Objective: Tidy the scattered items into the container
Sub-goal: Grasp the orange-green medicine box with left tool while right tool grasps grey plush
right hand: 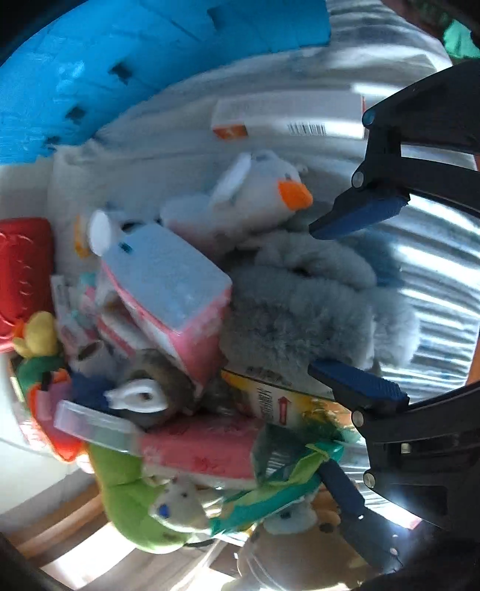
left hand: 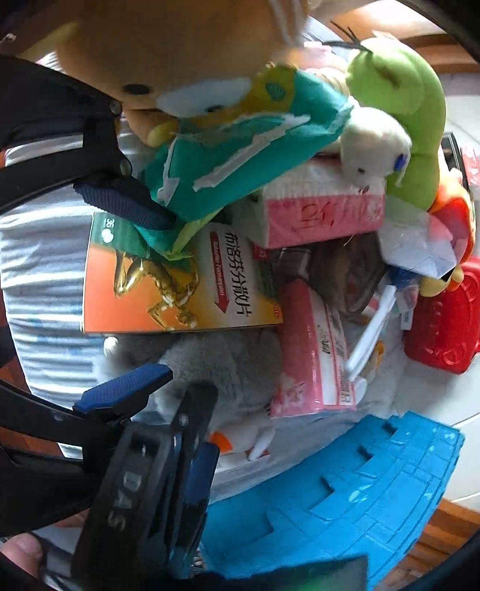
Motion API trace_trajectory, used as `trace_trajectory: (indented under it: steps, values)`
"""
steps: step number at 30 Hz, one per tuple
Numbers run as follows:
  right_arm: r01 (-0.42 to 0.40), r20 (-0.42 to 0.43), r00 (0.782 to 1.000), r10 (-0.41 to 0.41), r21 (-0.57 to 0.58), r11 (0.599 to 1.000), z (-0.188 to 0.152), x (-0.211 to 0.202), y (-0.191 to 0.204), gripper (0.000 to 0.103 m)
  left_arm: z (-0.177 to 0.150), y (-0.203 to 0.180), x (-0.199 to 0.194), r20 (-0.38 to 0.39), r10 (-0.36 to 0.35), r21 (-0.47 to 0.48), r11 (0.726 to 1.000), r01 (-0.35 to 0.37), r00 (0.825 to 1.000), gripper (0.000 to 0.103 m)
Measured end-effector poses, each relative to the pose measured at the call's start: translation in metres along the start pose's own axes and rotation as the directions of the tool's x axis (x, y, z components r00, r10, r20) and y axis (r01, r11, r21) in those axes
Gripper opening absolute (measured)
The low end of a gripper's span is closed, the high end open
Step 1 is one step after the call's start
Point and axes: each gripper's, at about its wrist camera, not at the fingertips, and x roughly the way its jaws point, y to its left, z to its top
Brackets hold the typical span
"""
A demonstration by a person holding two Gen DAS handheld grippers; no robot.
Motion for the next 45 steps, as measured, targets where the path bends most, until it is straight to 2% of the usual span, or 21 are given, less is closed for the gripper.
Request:
trace_trajectory:
  steps: [2,5,6,8,10,14,16,18,22,24,27,28,30,32,33,34,36,39,42,45]
  values:
    - [-0.015,-0.039,0.999,0.014,-0.011,1.000,0.000,0.018,0.007,0.068,-0.001,0.000,0.007,-0.012,0.033,0.042,0.999,-0.032,0.999,0.072]
    - [0.056,-0.075,0.996,-0.055,0.003,0.998,0.000,0.041,0.000,0.067,-0.003,0.007,0.026,-0.045,0.014,0.053,0.999,-0.012,0.999,0.072]
    - [0.069,-0.080,0.995,-0.067,0.019,0.997,0.000,0.044,-0.006,0.064,-0.004,0.010,0.032,-0.056,0.000,0.046,0.999,0.003,0.998,0.072]
    - [0.073,-0.073,0.995,-0.069,0.057,0.996,-0.004,0.041,-0.022,0.062,-0.004,0.008,0.035,-0.033,0.009,0.086,0.996,-0.006,0.999,0.073]
    - [0.101,-0.065,0.993,-0.097,0.075,0.992,-0.009,0.034,-0.036,0.048,-0.002,0.003,0.040,-0.024,0.038,0.146,0.989,-0.034,0.999,0.073]
    - [0.108,-0.063,0.992,-0.105,0.054,0.993,-0.016,0.026,-0.043,0.048,-0.001,-0.002,0.048,0.020,0.045,0.224,0.973,-0.049,0.999,0.076]
    - [0.104,-0.058,0.993,-0.102,0.034,0.994,-0.020,0.024,-0.041,0.049,-0.001,-0.004,0.052,0.033,0.035,0.275,0.960,-0.043,0.999,0.082]
    - [0.107,-0.063,0.993,-0.105,0.028,0.994,-0.024,0.024,-0.040,0.050,0.002,0.000,0.057,0.021,0.003,0.358,0.934,-0.011,1.000,0.086]
    - [0.089,-0.060,0.994,-0.087,0.032,0.995,-0.032,0.023,-0.039,0.050,0.011,0.008,0.060,-0.037,-0.042,0.461,0.886,0.055,0.998,0.088]
    - [0.072,-0.045,0.996,-0.070,0.039,0.997,-0.034,0.020,-0.038,0.052,0.014,0.010,0.060,-0.050,-0.057,0.445,0.893,0.074,0.997,0.087]
    - [0.046,-0.024,0.999,-0.045,0.054,0.997,-0.035,0.018,-0.035,0.077,0.014,0.008,0.062,-0.017,-0.042,0.347,0.937,0.046,0.999,0.087]
    - [0.048,-0.019,0.999,-0.047,0.054,0.997,-0.034,0.018,-0.034,0.077,0.014,0.007,0.062,-0.004,-0.027,0.314,0.949,0.027,1.000,0.088]
    - [0.060,-0.006,0.998,-0.060,0.042,0.997,-0.034,0.019,-0.031,0.077,0.015,0.002,0.068,0.005,0.038,0.265,0.964,-0.038,0.999,0.088]
    - [0.078,0.002,0.997,-0.078,0.030,0.996,-0.032,0.021,-0.030,0.075,0.015,-0.006,0.074,0.015,0.124,0.246,0.961,-0.123,0.992,0.088]
    - [0.082,0.003,0.997,-0.082,0.026,0.996,-0.031,0.023,-0.030,0.068,0.015,-0.012,0.077,0.024,0.159,0.252,0.954,-0.160,0.987,0.088]
    - [0.086,-0.001,0.996,-0.086,0.022,0.996,-0.031,0.026,-0.031,0.055,0.013,-0.016,0.078,0.032,0.182,0.259,0.948,-0.184,0.983,0.088]
    - [0.110,-0.011,0.994,-0.110,0.008,0.994,-0.032,0.030,-0.032,0.039,0.008,-0.023,0.076,0.044,0.193,0.283,0.938,-0.198,0.980,0.086]
    - [0.083,0.005,0.997,-0.083,0.001,0.997,-0.036,0.026,-0.033,0.039,0.000,-0.033,0.069,0.024,0.147,0.322,0.935,-0.146,0.989,0.086]
    - [0.081,0.008,0.997,-0.081,0.008,0.997,-0.036,0.029,-0.037,0.050,0.002,-0.037,0.071,0.032,0.153,0.341,0.927,-0.155,0.988,0.086]
    - [0.077,0.018,0.997,-0.077,-0.004,0.997,-0.033,0.027,-0.036,0.051,0.006,-0.040,0.073,0.037,0.158,0.343,0.925,-0.161,0.987,0.087]
